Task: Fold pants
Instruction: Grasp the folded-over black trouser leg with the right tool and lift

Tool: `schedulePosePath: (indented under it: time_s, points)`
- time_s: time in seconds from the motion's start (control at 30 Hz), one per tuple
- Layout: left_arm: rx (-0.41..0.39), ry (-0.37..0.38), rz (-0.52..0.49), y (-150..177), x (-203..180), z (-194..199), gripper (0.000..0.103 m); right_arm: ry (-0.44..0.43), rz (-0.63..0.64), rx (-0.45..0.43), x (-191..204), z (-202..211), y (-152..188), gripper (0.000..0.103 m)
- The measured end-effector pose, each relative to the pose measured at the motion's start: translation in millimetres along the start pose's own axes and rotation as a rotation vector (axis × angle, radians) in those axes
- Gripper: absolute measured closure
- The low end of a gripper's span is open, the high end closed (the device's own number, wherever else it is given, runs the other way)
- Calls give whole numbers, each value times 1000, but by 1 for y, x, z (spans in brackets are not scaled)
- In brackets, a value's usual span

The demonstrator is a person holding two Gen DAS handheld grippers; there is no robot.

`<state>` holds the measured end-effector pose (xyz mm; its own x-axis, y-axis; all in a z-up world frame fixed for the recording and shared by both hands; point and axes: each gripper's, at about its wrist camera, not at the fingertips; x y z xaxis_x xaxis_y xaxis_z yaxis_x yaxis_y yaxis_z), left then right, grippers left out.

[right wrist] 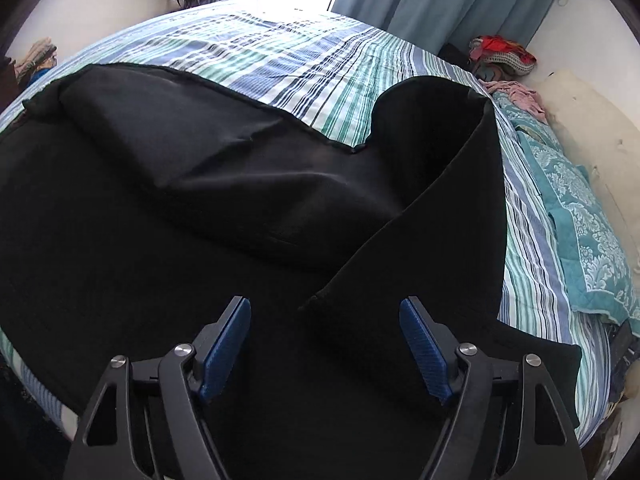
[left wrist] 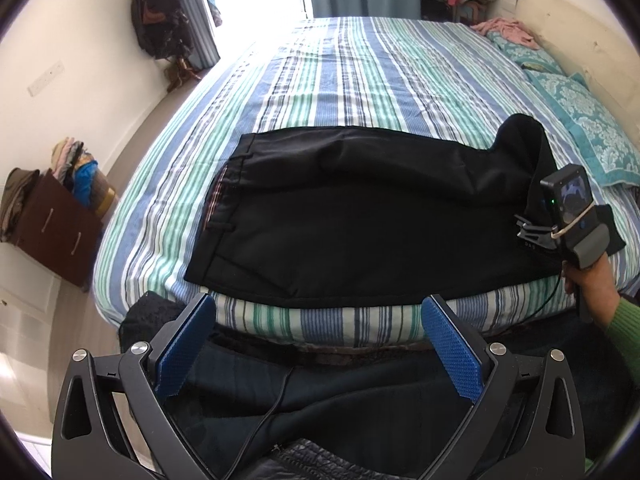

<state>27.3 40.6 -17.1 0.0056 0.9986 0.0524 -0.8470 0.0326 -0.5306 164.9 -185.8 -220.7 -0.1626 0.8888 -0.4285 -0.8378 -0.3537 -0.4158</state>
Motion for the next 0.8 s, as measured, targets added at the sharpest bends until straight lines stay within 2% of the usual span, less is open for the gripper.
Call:
schedulePosePath:
  time_s: [0.03,0.07,0.1,0.2,0.33,0.43,0.57,0.8]
  points:
    - [7,-4,3,0,1,-2,1,4,-1,14,-3,-7,0,58]
    - [12,-10,4,-1,2,-4,1,-9,-31,18,-12,-7,1,82]
    - [16,-15,6,-2,3,-6,1,-3,-83,14,-26,0,2,84]
    - [32,-14,8,-4,2,-13,1,-12,-266,-62,-79,40,13,89]
    - [52,-3,-33,-6,-11,-27,1,59,-422,-121,-157,94,36,90]
    - [53,0,-82,-8,-26,-33,1,115,-490,-125,-205,113,47,90]
    - [40,5,-136,-9,-42,-32,1,183,-491,-123,-241,114,48,90]
    - [75,-18,-129,-13,-42,-41,1,196,-495,-125,-277,85,23,90]
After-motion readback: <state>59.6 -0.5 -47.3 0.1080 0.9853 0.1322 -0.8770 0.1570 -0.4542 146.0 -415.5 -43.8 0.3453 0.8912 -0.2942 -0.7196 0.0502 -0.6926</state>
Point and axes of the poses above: each gripper's, at about its wrist camera, not at the fingertips, and z roughly against the way its jaws point, x to its left, y to its underside, and after that the axes turned 7 degrees about z, right-handed
